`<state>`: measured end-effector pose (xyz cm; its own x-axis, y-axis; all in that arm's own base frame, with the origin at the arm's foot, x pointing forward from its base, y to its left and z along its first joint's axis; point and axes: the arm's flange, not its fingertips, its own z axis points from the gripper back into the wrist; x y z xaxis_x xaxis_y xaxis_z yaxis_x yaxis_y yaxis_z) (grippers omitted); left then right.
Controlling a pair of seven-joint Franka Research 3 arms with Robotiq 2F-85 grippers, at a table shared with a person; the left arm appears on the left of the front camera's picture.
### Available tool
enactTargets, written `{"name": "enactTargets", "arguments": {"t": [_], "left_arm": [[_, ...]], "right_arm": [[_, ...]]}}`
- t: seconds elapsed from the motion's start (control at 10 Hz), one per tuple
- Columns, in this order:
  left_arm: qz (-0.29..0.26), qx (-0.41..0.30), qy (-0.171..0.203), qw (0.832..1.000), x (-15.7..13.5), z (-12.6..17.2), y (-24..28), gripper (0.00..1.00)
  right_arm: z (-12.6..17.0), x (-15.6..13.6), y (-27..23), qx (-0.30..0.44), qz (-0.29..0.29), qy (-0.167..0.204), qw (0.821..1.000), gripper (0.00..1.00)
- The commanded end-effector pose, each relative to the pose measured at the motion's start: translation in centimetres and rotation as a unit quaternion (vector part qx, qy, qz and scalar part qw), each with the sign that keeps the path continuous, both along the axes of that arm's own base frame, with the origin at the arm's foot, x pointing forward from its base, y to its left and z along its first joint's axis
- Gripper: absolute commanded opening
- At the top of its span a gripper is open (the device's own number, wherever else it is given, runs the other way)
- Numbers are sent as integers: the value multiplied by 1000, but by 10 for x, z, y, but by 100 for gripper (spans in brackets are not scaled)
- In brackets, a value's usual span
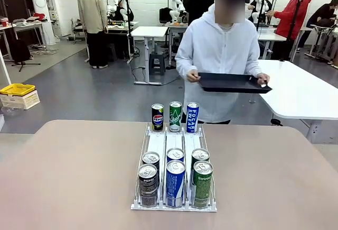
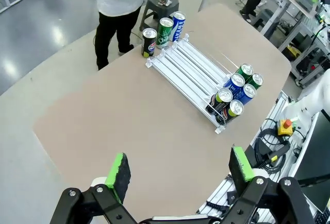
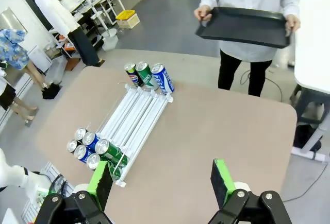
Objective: Retrieve and hand over the desired beverage to the person.
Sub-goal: Pick up a can of the same type that the person held from the Automatic Can Dispenser.
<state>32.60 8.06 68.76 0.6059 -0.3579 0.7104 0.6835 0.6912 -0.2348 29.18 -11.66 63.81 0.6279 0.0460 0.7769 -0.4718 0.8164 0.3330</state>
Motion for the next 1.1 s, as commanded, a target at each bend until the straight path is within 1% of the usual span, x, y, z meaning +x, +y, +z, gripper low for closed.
{"name": "enactTargets", "arguments": {"t": [0.0,1.0], "left_arm": [[-7,3,-2,1000,0,2,2,100],[-7,3,-2,1000,0,2,2,100]], "right_arm": [[1,1,2,7,6,-1,1000,100],[1,1,2,7,6,-1,1000,100]]}}
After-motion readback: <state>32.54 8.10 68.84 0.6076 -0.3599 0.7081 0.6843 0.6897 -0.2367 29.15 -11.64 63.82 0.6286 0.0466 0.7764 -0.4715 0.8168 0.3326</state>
